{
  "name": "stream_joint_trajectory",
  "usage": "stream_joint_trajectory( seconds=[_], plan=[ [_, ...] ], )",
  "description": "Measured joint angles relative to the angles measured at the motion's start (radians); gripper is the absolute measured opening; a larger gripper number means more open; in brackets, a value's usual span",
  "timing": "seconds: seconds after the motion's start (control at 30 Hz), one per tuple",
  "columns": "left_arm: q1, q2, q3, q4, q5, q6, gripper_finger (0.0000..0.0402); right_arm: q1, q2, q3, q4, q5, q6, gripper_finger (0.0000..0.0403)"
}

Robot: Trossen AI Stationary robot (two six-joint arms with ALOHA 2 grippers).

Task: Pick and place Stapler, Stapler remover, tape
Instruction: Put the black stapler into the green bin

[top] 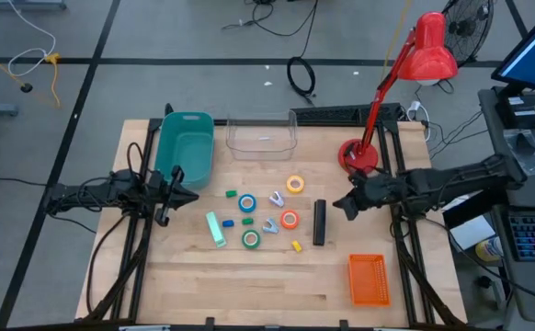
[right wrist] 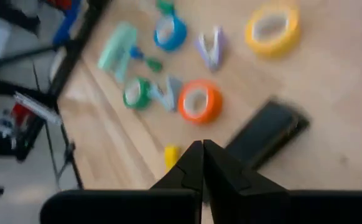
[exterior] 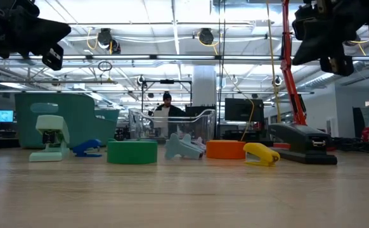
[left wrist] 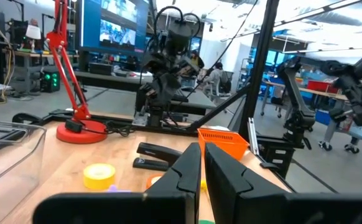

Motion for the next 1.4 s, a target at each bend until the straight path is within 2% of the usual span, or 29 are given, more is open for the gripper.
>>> stream_joint_trajectory(
  seconds=[0.13, 0.47, 0.7, 0.87, 1.17, 1.3, 1.4],
  plan=[
    [0.000, 0.000, 0.000, 0.000, 0.001, 0.000, 0.0024, 0.047, 0.091, 0.056, -0.081, -0.048, 0.065, 0.0001],
    [0.000, 0.000, 0.000, -0.007, 0.022, -0.001, 0.0024, 0.129, 0.282, 0.261, -0.322, -0.019, 0.208, 0.0001],
    [0.000, 0.000, 0.000, -0.019, 0.029, 0.000, 0.0024, 0.145, 0.366, 0.314, -0.346, -0.020, 0.325, 0.0000],
    [0.000, 0.000, 0.000, -0.023, 0.031, 0.002, 0.0024, 0.145, 0.402, 0.320, -0.341, -0.028, 0.379, 0.0000],
    [0.000, 0.000, 0.000, -0.039, 0.034, 0.003, 0.0024, 0.135, 0.401, 0.320, -0.381, -0.050, 0.370, 0.0005],
    [0.000, 0.000, 0.000, -0.039, 0.038, 0.006, 0.0024, 0.122, 0.386, 0.320, -0.411, -0.077, 0.370, 0.0026],
    [0.000, 0.000, 0.000, -0.039, 0.039, 0.006, 0.0024, 0.113, 0.380, 0.320, -0.407, -0.090, 0.369, 0.0060]
  ],
)
